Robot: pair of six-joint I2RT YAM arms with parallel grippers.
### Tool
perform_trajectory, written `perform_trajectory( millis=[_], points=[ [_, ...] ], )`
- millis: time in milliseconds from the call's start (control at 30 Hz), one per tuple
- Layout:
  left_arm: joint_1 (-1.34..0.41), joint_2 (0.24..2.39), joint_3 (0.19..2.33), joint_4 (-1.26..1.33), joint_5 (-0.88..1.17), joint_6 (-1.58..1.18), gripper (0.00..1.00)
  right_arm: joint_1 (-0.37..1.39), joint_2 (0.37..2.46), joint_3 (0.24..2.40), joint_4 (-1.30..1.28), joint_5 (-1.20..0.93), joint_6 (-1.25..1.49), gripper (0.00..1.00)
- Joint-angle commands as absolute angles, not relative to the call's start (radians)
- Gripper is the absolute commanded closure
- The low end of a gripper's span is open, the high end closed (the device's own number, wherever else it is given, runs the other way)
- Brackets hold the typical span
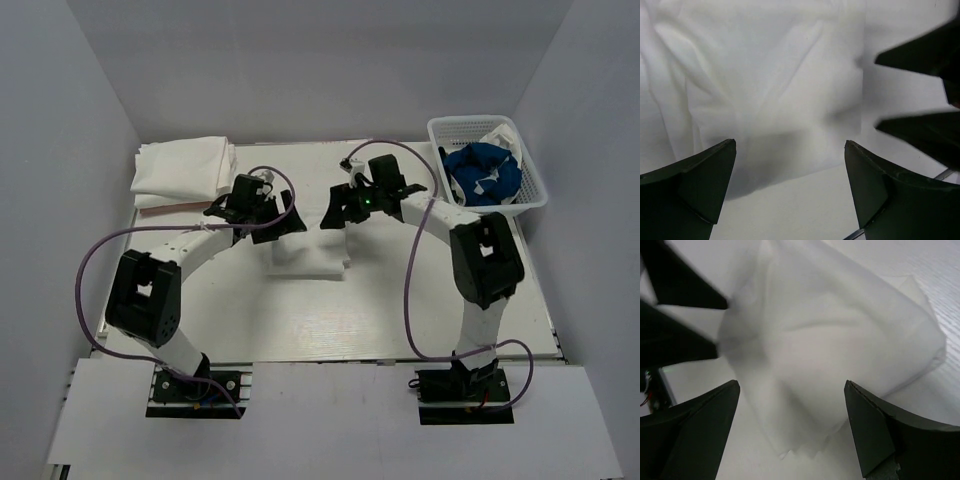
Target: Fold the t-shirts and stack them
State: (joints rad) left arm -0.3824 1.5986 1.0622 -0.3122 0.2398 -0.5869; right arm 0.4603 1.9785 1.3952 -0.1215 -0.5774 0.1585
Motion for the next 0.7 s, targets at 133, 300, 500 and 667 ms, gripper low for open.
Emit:
perform_trajectory(
  millis=[133,300,500,667],
  points=[
    [-0.365,1.755,1.205,-0.333,0.255,-0.529,0.01,0.486,1.766,1.195,-0.037,-0.842,0.072,0.09],
    [-0.365,1.788,1.178,-0.302,0.198,-0.538,0.01,0.532,1.860,1.166,-0.061,-0.979,0.032,0.09],
    [-0.336,1.865,1.160,-0.348,0.129,-0.564,0.01,0.538,1.989,1.122,-0.189,-0.933,-0.084,0.09],
    [-0.312,1.876,1.117,-0.290,0.176,-0.583,0.01,0.529,2.023,1.163,-0.268,-0.845,-0.130,0.09]
  ],
)
